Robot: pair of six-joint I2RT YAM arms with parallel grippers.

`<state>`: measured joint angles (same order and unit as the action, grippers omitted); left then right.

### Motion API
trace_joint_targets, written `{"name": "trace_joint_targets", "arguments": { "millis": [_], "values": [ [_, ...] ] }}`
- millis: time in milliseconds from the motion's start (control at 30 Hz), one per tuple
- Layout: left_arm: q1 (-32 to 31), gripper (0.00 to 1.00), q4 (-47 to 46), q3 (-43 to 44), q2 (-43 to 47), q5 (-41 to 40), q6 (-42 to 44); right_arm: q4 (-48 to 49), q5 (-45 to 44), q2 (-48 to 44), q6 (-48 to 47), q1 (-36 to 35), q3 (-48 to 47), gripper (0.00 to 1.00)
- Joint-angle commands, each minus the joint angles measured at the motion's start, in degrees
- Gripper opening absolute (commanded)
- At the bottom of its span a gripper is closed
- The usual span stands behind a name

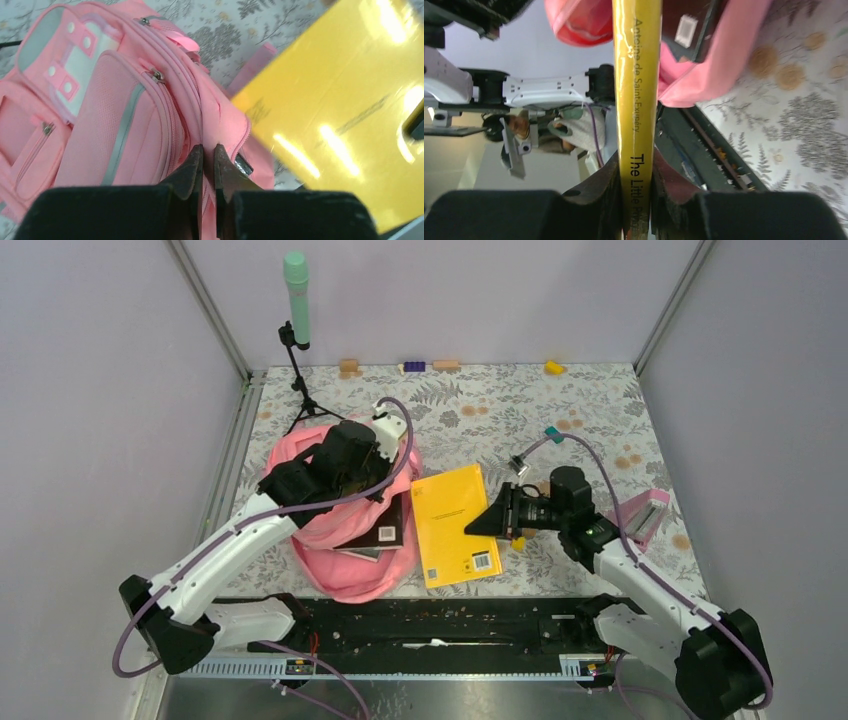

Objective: Pack the student bag
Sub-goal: Place the book in the student bag.

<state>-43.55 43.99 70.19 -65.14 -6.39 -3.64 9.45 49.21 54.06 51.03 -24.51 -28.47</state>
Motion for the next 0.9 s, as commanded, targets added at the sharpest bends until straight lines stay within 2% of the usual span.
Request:
{"name": "trace_joint_targets", "arguments": {
  "millis": [0, 167, 333, 667, 867],
  "values": [
    [1.36, 0.00, -21.11, 4.93, -0.72, 9.86, -1.12, 9.96, 3.11, 3.13, 6.03, -6.13, -3.76, 0.00],
    [3.47, 0.00, -28.95, -0.07, 1.38, 13.07, -3.49, 14.59, 0.70, 6.86, 8.98, -12.26, -1.71, 0.00],
    [4.81, 0.00, -30.55, -3.13, 3.53, 15.59, -3.16, 26.44, -1.95, 13.43, 14.54, -15.35, 0.11, 0.00],
    [5.07, 0.00, -32.24, -6.25, 5.22, 16.70, -2.73, 39.15, -15.66, 30.05, 19.41, -17.41, -8.42, 0.00],
    [5.06, 0.00, -32.60, -6.36, 5.46, 19.39, -3.73, 29.94, -24.34, 35.06, 14.04, -18.24, -15.73, 0.00]
  ]
}}
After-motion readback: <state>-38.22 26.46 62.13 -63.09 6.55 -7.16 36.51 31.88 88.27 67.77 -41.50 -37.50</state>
